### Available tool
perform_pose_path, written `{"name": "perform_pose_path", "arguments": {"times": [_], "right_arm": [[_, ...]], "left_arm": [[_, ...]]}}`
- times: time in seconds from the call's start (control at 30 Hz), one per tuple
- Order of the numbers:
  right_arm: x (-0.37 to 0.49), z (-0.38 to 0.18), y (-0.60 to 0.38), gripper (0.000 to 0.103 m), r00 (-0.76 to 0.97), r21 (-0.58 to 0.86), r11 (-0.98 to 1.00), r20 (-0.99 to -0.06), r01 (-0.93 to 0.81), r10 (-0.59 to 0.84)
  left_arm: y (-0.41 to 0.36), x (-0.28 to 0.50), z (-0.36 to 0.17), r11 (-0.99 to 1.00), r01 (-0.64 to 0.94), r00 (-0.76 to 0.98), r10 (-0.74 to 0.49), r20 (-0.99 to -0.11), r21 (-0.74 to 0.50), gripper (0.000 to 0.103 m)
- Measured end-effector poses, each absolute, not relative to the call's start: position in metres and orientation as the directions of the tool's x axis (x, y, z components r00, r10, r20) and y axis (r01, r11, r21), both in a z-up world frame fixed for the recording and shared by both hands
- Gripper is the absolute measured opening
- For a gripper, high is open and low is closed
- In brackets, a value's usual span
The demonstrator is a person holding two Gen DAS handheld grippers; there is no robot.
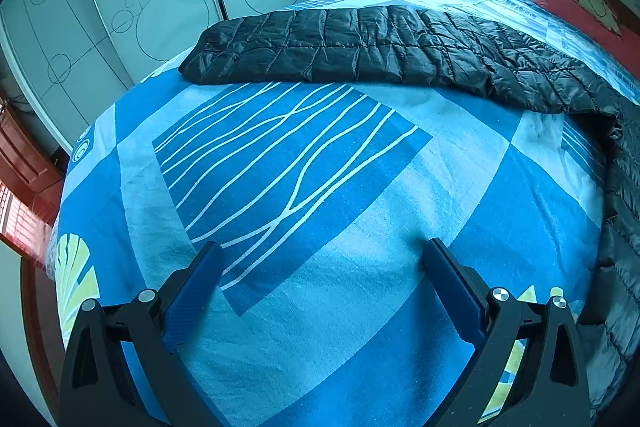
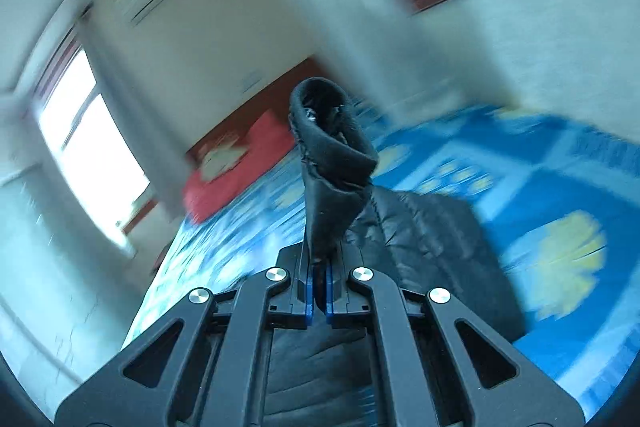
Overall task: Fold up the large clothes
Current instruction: 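Lift the held sleeve with the right tool, lay it across the body, open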
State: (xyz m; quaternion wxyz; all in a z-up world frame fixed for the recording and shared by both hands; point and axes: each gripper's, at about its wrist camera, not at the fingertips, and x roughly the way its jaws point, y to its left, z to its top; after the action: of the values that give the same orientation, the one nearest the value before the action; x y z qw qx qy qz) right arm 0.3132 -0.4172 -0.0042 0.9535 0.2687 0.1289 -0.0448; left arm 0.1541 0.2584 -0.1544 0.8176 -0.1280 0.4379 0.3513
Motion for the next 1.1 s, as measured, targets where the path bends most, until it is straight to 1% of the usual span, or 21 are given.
{"name": "perform_pose_path", "arguments": {"times": [0.17,0.27,0.43,0.63,0.77,0.9,1.03,1.1], "right_arm": [[0.366,-0.026,-0.310,0.004,0.930,0.443,0.895,-0.345,0.042,0.127],[0.381,-0.048,-0.252,0.004,0.897,0.407,0.913,-0.399,-0.014,0.191],[0.396,-0.087,-0.168,0.004,0.831,0.331,0.939,-0.495,-0.089,0.253],[0.402,-0.122,-0.095,0.004,0.761,0.198,0.963,-0.591,-0.184,0.267],[0.402,-0.141,-0.047,0.004,0.718,0.096,0.965,-0.651,-0.243,0.246],[0.416,-0.152,-0.027,0.004,0.690,0.058,0.958,-0.682,-0.281,0.244],[0.420,-0.165,-0.002,0.006,0.637,0.028,0.946,-0.733,-0.322,0.238],[0.418,-0.170,0.005,0.008,0.612,0.022,0.939,-0.753,-0.343,0.241]], "left_arm": [[0.258,0.153,-0.155,0.720,-0.687,0.378,0.466,-0.800,0.095,0.099],[0.259,0.153,-0.156,0.720,-0.688,0.382,0.465,-0.799,0.090,0.099],[0.258,0.152,-0.156,0.720,-0.688,0.387,0.465,-0.796,0.086,0.099],[0.259,0.151,-0.156,0.720,-0.690,0.394,0.465,-0.793,0.079,0.099],[0.259,0.151,-0.157,0.720,-0.690,0.396,0.464,-0.792,0.077,0.099],[0.258,0.151,-0.157,0.720,-0.690,0.398,0.464,-0.791,0.075,0.099],[0.258,0.150,-0.157,0.720,-0.690,0.399,0.463,-0.791,0.074,0.099],[0.258,0.150,-0.157,0.720,-0.690,0.400,0.463,-0.791,0.072,0.099]]}}
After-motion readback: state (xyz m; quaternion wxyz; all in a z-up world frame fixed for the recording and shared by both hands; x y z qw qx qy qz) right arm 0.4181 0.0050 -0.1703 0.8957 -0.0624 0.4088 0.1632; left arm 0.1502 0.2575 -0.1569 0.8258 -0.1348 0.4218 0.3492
